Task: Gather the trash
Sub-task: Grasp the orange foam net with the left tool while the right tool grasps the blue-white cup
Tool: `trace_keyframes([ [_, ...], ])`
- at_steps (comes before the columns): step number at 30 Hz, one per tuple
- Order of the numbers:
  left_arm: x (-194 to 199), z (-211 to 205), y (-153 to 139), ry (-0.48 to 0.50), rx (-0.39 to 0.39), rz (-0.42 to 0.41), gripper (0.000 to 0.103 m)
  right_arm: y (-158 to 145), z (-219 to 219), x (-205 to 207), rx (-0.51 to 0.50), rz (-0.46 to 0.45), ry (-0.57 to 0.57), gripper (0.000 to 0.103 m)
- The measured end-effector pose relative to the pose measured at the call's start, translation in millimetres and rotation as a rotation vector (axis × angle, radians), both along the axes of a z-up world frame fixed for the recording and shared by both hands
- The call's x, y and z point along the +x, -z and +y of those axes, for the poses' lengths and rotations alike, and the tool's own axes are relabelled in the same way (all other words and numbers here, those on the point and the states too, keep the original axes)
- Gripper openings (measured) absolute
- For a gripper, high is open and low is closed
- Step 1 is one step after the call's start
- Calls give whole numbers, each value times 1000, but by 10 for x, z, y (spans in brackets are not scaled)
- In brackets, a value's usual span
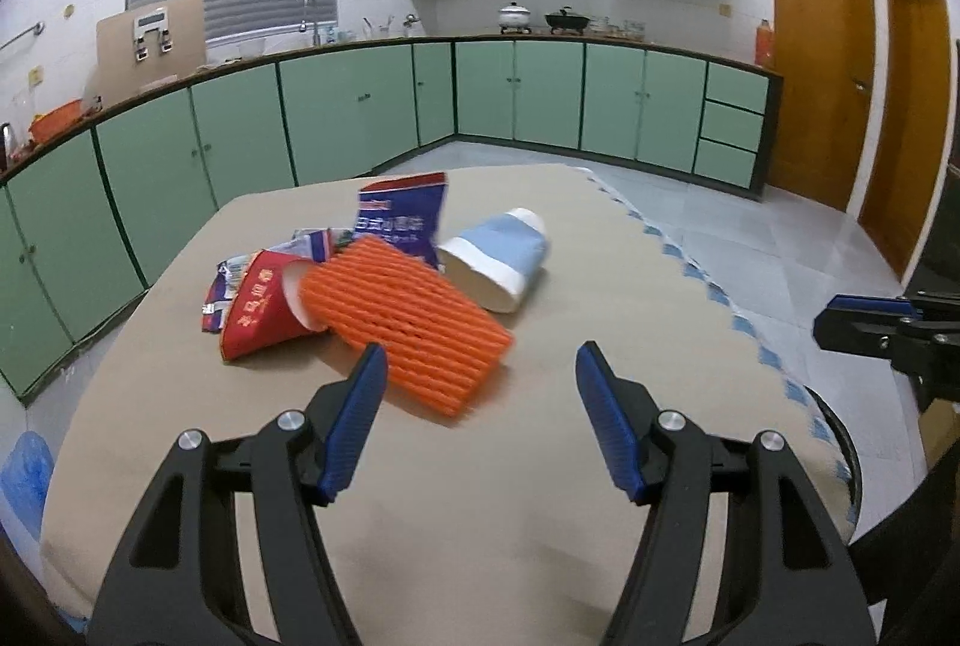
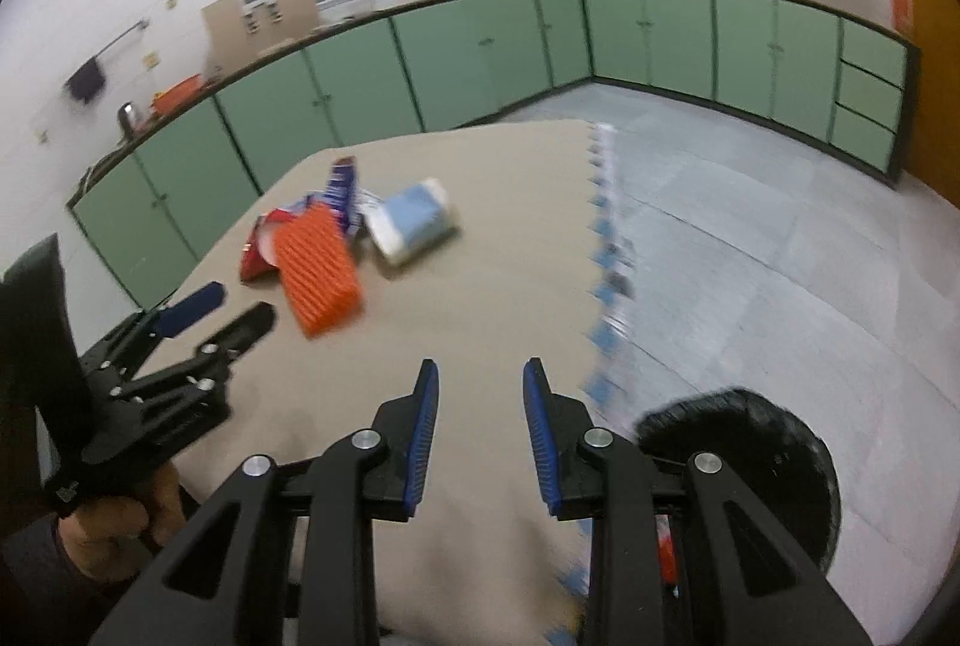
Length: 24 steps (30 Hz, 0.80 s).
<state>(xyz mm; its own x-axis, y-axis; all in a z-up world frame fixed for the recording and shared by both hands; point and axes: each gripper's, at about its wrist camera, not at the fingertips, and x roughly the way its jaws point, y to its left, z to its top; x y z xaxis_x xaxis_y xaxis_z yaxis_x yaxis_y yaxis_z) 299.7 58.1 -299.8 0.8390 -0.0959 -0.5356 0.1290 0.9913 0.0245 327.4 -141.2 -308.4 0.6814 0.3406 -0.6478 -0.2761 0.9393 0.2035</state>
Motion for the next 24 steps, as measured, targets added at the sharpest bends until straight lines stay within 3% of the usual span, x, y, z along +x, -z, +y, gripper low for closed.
trace_keyframes([
  [9,363,217,218,-10,-12,98,64,45,533,444,-4,-24,-59,29],
  [12,495,236,338,8,-27,167,64,71,561,531,5,-26,-57,29],
  [16,586,154,439,27,3,199,64,105,577,604,5,-27,-54,29],
  [18,662,120,483,36,10,225,56,128,581,613,1,-23,-55,29],
  [19,695,118,494,38,6,234,38,141,578,620,-4,-21,-56,29],
  [21,768,147,526,60,-29,263,14,161,572,635,-5,-17,-55,29],
  [24,751,185,474,58,-56,228,9,183,586,660,-2,-11,-60,29],
])
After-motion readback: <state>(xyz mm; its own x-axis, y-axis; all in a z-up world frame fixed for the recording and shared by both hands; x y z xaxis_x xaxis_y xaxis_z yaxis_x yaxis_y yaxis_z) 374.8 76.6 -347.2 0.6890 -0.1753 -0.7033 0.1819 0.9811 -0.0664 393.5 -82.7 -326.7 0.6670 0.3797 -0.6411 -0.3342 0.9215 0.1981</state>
